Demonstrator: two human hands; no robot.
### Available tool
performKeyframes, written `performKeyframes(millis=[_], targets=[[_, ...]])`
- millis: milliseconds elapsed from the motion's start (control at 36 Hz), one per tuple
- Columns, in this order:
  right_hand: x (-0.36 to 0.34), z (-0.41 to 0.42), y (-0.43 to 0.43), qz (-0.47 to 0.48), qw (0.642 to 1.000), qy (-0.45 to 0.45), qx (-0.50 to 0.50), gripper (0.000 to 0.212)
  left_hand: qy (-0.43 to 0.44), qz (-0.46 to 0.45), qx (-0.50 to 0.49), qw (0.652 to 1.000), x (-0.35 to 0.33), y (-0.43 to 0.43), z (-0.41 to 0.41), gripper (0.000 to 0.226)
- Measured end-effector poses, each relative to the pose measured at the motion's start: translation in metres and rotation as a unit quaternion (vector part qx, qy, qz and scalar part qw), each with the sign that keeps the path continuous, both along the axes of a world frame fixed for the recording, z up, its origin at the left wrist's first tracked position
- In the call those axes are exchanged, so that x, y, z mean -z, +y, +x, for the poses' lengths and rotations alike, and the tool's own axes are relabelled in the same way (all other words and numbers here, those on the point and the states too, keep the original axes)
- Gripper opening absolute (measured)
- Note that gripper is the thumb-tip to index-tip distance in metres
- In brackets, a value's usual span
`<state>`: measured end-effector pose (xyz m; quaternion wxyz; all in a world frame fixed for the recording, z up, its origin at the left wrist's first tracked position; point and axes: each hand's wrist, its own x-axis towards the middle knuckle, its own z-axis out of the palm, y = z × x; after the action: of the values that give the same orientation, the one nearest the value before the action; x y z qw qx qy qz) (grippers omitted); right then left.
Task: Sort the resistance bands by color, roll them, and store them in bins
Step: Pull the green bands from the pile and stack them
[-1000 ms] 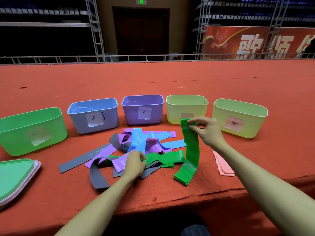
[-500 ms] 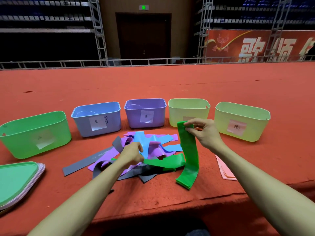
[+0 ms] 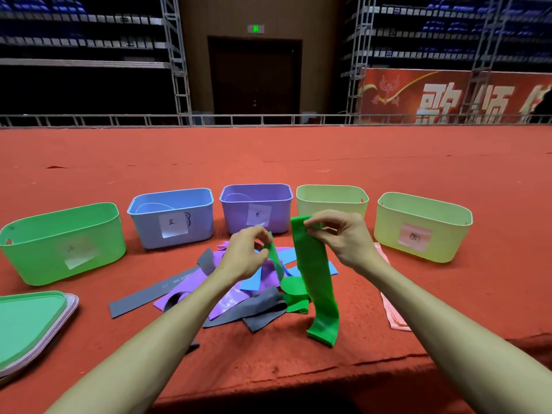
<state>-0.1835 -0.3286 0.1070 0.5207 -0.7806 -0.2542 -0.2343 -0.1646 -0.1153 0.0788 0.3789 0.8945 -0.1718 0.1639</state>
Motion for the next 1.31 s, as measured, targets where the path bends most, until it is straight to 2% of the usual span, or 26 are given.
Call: performKeyframes(millis=[167,333,528,722,917,1056,1139,1306], targets=[[-0.014,0.001,0.003,0.051,0.999,-0.011,-0.007,0.028,-0.045,-0.025,0.023,0.998,-0.034,-0.007,0.002,0.024],[-0.024,0.001,0.009,0.067,0.997,-0.008,-0.028,0.032,-0.043,-0.073,0.061,0.995,-0.062,-0.013,-0.002,0.027],[-0.019,-0.004,0.012,0.075,0.996,-0.017,-0.040,0.032,0.017,-0.192,0.109,0.975,-0.064,-0.019,-0.012,0.013],[-0.013,-0.005,0.013,0.072,0.996,-0.026,-0.036,0.031,0.066,-0.274,0.124,0.951,-0.065,-0.016,-0.014,0.018],[-0.019,-0.004,0.011,0.044,0.997,-0.064,-0.007,0.033,0.081,-0.267,0.162,0.947,-0.071,-0.015,-0.017,0.023],[-0.017,-0.003,0.009,0.044,0.995,-0.086,0.010,0.035,0.123,-0.288,0.201,0.928,-0.071,-0.018,-0.021,0.028],[-0.016,-0.002,0.008,0.044,0.995,-0.092,0.012,0.033,0.126,-0.286,0.204,0.928,-0.071,-0.018,-0.021,0.033],[-0.016,-0.001,0.006,0.044,0.994,-0.096,0.003,0.031,0.129,-0.296,0.202,0.925,-0.071,-0.019,-0.021,0.031]])
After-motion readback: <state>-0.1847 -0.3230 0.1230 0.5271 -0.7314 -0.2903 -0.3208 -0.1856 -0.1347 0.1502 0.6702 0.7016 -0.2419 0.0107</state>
